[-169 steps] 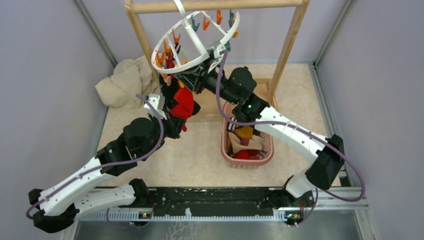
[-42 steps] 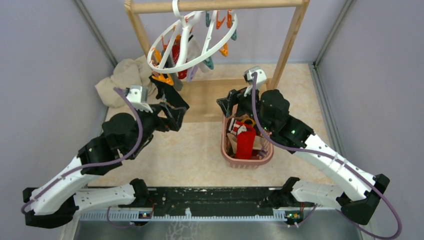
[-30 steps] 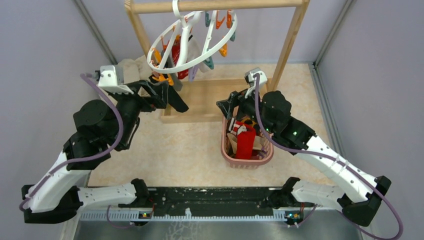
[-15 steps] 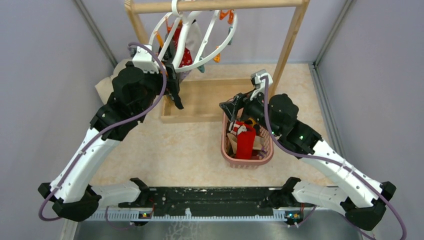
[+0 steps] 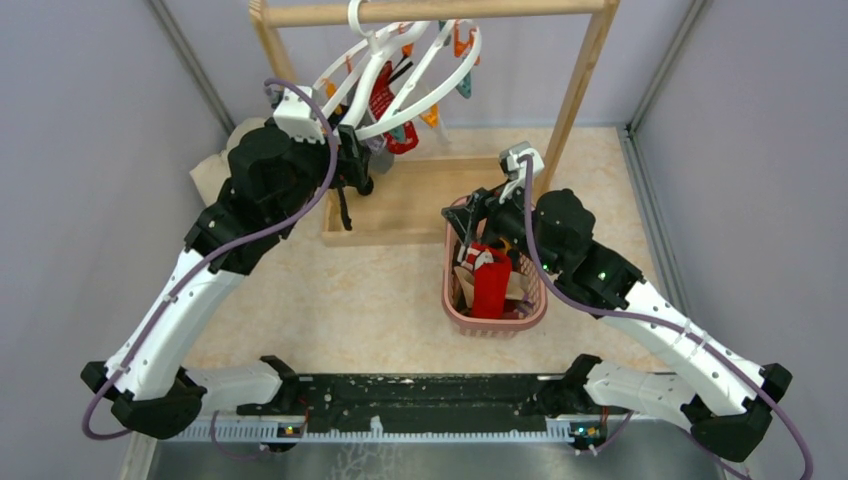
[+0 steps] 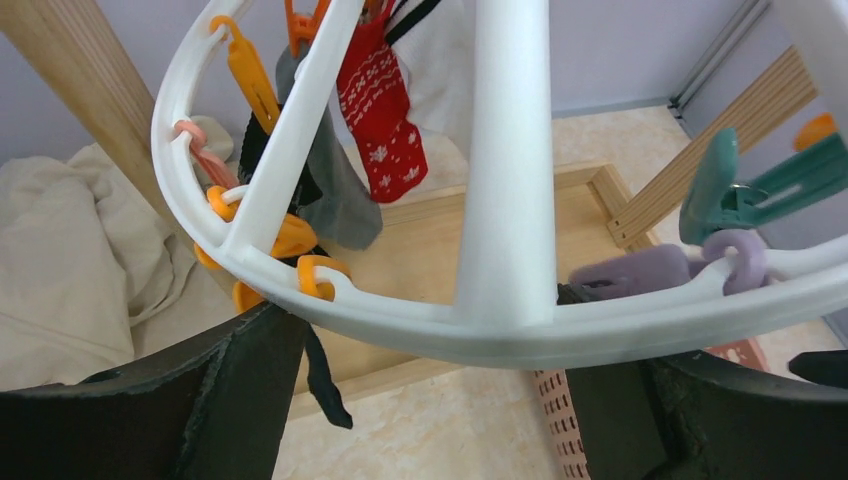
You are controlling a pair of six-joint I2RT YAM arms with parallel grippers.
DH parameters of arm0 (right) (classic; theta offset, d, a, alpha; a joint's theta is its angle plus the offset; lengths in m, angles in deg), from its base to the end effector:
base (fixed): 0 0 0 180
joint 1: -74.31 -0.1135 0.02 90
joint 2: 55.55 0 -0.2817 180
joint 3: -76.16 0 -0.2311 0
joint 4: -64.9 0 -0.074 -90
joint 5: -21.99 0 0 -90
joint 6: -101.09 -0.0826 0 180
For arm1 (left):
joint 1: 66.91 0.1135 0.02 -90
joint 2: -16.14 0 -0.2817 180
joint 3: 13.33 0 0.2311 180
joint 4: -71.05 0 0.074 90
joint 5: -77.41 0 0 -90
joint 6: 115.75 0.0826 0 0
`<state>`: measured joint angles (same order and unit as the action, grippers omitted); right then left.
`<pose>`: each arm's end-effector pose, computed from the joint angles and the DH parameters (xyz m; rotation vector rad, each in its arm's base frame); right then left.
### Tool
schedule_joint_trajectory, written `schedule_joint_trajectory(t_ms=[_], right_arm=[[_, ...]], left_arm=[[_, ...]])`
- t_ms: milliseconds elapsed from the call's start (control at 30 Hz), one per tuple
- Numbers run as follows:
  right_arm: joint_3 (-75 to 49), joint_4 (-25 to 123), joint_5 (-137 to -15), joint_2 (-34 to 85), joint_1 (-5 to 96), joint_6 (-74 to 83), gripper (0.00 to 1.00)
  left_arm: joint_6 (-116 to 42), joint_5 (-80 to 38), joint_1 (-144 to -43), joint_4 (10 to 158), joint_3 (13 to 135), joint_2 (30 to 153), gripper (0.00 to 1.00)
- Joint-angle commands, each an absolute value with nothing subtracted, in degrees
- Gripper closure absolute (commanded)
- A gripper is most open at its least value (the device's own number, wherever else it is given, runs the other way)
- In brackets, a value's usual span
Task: Remove the socks clipped to the hanger
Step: Remove the sock from the hanger.
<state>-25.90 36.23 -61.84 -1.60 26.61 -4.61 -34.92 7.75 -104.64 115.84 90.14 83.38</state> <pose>0.1553 0.1575 0.4225 -0.3885 1.6621 0.7473 0.2131 -0.1286 0.4873 0.1649 1.7122 -0.3025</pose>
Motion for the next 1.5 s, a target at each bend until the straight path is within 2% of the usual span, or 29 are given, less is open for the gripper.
schedule_joint_trajectory(t_ms=[0,333,733,967,1233,1467], right_arm=[[-24.36,37.08,-61.74,-2.7,26.94,-3.38,0.42],[-22.73,36.41,-62.01,-1.73,26.94,-2.71,0.45],[-21.97,32.72,-57.47,-6.74,26.94,-1.48,0.45],[-16.05,30.74,-56.91,-8.09,26.94,-0.45,0.44],[-11.53,30.16,-57.29,-7.13,26.93,-0.3,0.43],[-9.34,29.85,-57.07,-6.25,26.95,-0.25,0.4]], left_arm=[[-35.72,4.12,-104.27,115.0,94.01,81.3,0.05],[-33.94,-2.99,-104.26,108.76,92.0,84.84,0.11],[-37.18,-8.62,-105.02,106.14,91.45,85.68,0.16],[-38.14,-10.09,-109.07,104.75,91.69,86.45,0.17],[-36.74,-4.66,-117.37,105.37,93.89,86.99,0.16],[-37.24,-8.03,-119.41,103.8,93.46,88.51,0.15]])
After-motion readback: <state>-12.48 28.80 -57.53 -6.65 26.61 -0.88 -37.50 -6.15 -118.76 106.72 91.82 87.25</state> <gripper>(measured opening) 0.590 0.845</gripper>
